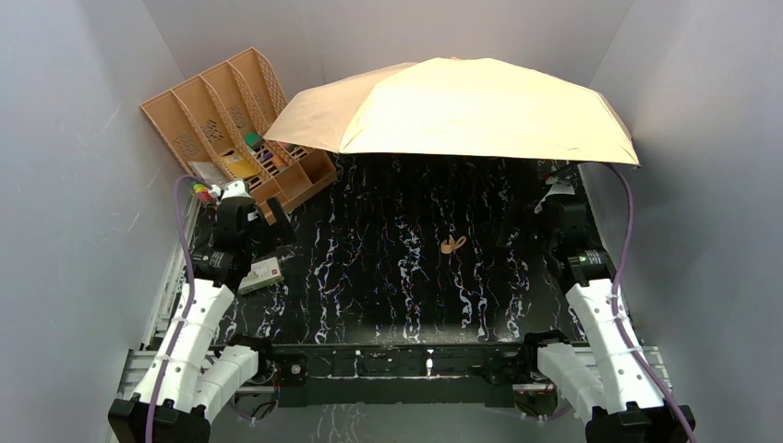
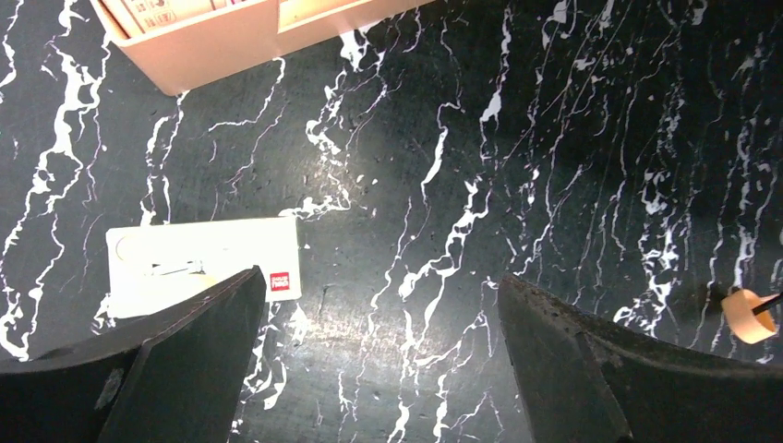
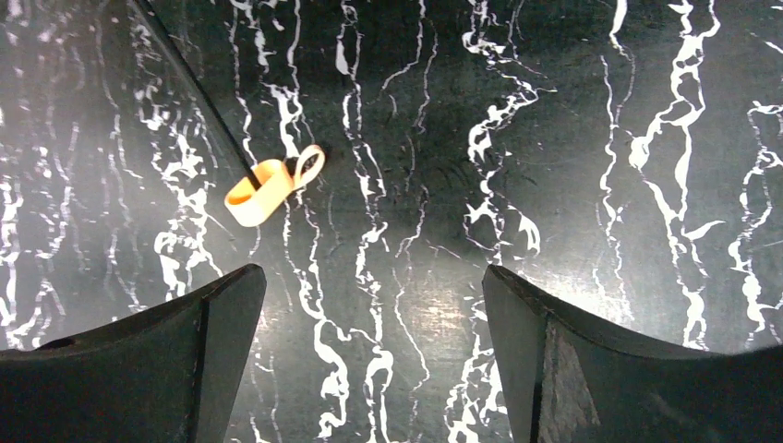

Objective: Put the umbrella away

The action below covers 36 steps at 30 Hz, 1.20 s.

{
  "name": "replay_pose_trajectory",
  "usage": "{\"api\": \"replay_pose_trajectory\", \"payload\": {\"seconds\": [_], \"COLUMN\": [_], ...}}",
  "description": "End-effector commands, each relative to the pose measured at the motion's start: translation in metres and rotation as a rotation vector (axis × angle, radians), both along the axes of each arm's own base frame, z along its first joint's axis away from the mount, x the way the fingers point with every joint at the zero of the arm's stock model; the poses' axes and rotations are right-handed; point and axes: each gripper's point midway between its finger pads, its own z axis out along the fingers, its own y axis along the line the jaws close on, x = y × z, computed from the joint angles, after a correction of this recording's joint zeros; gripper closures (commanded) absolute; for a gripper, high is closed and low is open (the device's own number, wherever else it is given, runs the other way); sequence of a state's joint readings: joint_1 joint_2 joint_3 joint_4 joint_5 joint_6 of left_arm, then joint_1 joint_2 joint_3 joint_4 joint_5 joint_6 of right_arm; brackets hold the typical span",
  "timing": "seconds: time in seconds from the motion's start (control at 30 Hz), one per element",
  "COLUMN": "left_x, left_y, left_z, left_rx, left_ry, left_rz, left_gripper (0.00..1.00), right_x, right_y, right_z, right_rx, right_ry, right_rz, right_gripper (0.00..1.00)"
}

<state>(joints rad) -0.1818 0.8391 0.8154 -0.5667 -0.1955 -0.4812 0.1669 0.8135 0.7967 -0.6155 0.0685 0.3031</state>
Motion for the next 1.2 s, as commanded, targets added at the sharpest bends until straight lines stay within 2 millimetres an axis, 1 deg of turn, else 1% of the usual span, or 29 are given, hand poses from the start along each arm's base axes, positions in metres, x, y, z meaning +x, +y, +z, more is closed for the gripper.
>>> {"api": "replay_pose_trajectory", "payload": {"seconds": [0.0, 0.1, 0.17, 0.27, 0.33, 0.4, 0.5, 0.57, 0.67, 0.77, 0.83, 0.9, 0.93, 1.0, 1.17], "left_x": [0.012, 0.014, 0.015, 0.014, 0.013, 0.011, 0.01, 0.01, 0.008, 0.006, 0.006, 0.007, 0.007, 0.007, 0.007], "left_y": [-0.005, -0.006, -0.006, -0.013, -0.016, -0.021, -0.023, -0.023, -0.023, -0.026, -0.029, -0.031, -0.033, -0.036, -0.038], "left_z": [0.025, 0.031, 0.038, 0.048, 0.048, 0.049, 0.051, 0.049, 0.045, 0.043, 0.043, 0.041, 0.037, 0.034, 0.029], "left_rx": [-0.06, -0.071, -0.082, -0.111, -0.125, -0.141, -0.153, -0.151, -0.147, -0.15, -0.157, -0.167, -0.172, -0.178, -0.181], "left_ry": [-0.047, -0.032, -0.057, -0.091, -0.092, -0.101, -0.132, -0.135, -0.122, -0.133, -0.141, -0.144, -0.139, -0.139, -0.141], "left_rz": [-0.021, -0.031, -0.031, -0.067, -0.087, -0.114, -0.123, -0.125, -0.133, -0.16, -0.174, -0.185, -0.192, -0.214, -0.229], "left_gripper": [0.03, 0.02, 0.02, 0.02, 0.02, 0.02, 0.02, 0.02, 0.02, 0.02, 0.02, 0.02, 0.02, 0.02, 0.02], "right_x": [0.015, 0.016, 0.017, 0.017, 0.018, 0.019, 0.02, 0.019, 0.025, 0.036, 0.047, 0.06, 0.069, 0.083, 0.122], "right_y": [0.014, 0.017, 0.019, 0.024, 0.025, 0.021, 0.027, 0.036, 0.051, 0.063, 0.066, 0.069, 0.07, 0.073, 0.07], "right_z": [0.039, 0.044, 0.047, 0.051, 0.052, 0.05, 0.053, 0.055, 0.06, 0.063, 0.064, 0.07, 0.078, 0.088, 0.096], "right_rx": [0.122, 0.152, 0.171, 0.2, 0.222, 0.237, 0.238, 0.249, 0.297, 0.343, 0.358, 0.376, 0.382, 0.385, 0.352], "right_ry": [-0.1, -0.108, -0.111, -0.114, -0.112, -0.11, -0.135, -0.136, -0.192, -0.26, -0.292, -0.343, -0.388, -0.438, -0.5], "right_rz": [0.012, 0.022, 0.03, 0.044, 0.029, -0.019, 0.036, 0.098, 0.188, 0.247, 0.26, 0.262, 0.267, 0.28, 0.257], "right_gripper": [0.03, 0.02, 0.02, 0.02, 0.02, 0.02, 0.02, 0.01, 0.02, 0.02, 0.02, 0.01, 0.01, 0.02, 0.01]}}
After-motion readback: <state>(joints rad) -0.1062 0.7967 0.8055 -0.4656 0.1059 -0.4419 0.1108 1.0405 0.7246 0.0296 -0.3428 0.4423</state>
